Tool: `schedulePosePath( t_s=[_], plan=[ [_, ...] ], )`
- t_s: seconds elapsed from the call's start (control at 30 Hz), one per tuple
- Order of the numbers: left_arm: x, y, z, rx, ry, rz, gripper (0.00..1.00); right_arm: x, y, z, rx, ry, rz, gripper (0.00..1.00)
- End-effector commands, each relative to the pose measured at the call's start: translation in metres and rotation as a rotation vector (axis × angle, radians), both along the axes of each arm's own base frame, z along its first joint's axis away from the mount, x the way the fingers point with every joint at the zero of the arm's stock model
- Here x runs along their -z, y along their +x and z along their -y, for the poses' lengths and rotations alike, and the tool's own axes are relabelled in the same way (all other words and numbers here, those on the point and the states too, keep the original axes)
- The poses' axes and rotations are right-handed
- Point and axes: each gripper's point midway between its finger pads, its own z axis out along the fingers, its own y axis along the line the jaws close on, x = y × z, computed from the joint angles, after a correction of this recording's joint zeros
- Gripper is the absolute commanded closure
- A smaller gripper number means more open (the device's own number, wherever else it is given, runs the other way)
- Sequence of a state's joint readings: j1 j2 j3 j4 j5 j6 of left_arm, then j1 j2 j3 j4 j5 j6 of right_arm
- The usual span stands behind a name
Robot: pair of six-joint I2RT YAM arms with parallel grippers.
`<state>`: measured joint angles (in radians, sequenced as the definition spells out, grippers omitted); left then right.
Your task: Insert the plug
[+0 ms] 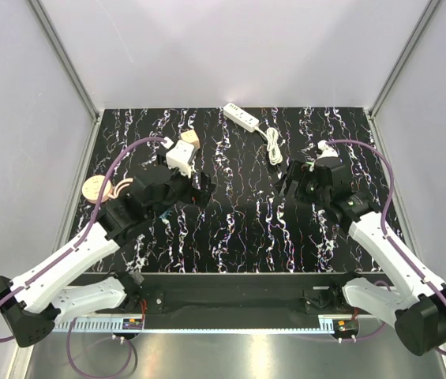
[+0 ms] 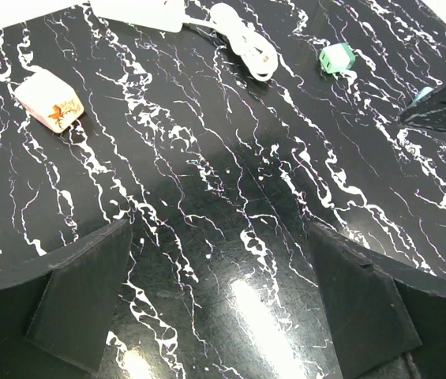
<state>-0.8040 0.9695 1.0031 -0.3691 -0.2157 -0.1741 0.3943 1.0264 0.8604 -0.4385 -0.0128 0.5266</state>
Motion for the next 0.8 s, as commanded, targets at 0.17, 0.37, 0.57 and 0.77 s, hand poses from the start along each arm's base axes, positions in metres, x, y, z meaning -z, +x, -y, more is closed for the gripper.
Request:
schedulePosePath(
  t_s=[0.17, 0.37, 0.57, 0.77],
  plan=[
    [-0.023, 0.001, -0.009, -0.032, -0.052, 0.077, 0.01, -0.011, 0.063, 0.02, 0.153, -0.153, 0.112, 0.0],
    [-0.027, 0.004, -0.019, -0.066, -0.02, 0.113, 0.01, 0.007, 0.134, 0.033, 0.219, -0.375, 0.111, 0.0],
    [-0.033, 0.009, -0.04, -0.174, -0.004, 0.149, 0.01, 0.047, 0.202, 0.047, 0.219, -0.504, 0.061, 0.03],
    [-0.032, 0.01, -0.043, -0.186, 0.003, 0.154, 0.01, 0.089, 0.241, 0.016, 0.016, -0.405, 0.019, 0.24]
  ],
)
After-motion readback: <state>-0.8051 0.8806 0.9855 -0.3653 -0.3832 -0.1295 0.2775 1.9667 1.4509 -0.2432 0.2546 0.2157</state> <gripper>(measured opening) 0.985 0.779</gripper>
